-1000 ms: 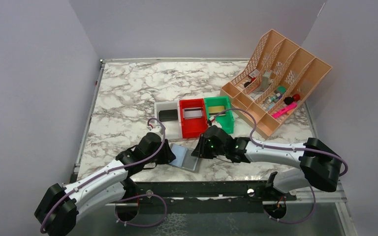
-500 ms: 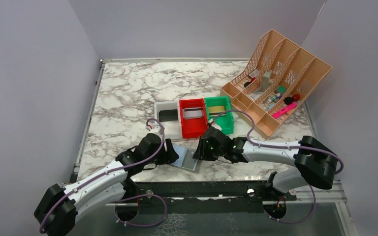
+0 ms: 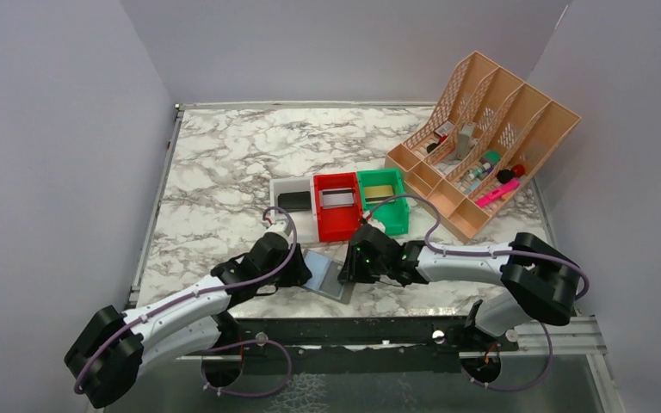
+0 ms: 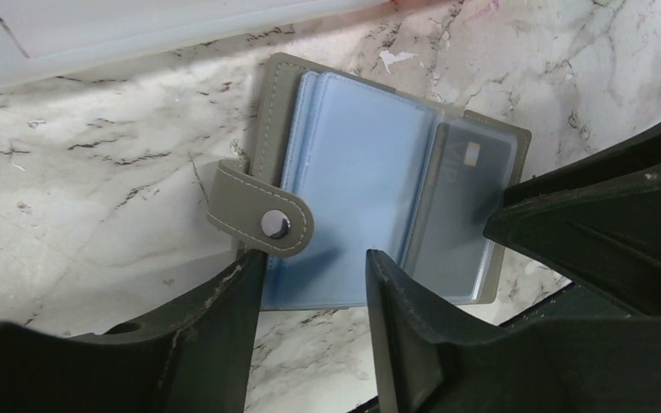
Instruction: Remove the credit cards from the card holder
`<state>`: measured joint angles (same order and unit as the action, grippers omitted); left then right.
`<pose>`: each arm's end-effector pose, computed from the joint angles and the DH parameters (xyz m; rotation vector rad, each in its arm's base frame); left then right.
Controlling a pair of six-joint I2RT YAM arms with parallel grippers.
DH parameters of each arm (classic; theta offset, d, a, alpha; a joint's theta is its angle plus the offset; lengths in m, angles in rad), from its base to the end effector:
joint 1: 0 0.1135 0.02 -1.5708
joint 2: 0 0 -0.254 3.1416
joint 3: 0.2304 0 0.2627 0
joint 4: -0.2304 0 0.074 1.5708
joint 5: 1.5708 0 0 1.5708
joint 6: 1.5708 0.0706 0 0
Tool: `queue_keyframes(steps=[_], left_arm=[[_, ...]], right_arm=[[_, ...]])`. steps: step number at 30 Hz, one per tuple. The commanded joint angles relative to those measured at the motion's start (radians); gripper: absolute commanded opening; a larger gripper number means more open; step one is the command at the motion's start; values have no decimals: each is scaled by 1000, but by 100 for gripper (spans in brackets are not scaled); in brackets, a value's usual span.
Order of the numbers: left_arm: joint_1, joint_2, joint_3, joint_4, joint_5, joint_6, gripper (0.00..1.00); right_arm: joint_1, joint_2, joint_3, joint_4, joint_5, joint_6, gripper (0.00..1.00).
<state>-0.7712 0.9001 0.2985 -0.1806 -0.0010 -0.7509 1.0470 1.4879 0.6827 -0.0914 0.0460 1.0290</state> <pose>0.1503 -0.1460 0.1153 0.0246 2.4773 -0.7100 0.1577 0.2665 0.1109 -0.0025 2.6565 0.7709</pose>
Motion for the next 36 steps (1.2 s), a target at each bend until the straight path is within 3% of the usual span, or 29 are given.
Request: queue_keyframes(steps=[1,17,31,36], left_arm=[[-30,5,-19,18,37,6,48],[-103,-6,-23,47,37,-40,42],[-172,50,-6,104,23,-59,41],[-198,70,3,123,4,-71,42]], right_arm=[[0,-28,14,41,5,10,35],[1,-93,38,-41,30,-26,35],[26,-66,143,-254,138,-72,37],[37,-64,139,-164,62,-108,37]])
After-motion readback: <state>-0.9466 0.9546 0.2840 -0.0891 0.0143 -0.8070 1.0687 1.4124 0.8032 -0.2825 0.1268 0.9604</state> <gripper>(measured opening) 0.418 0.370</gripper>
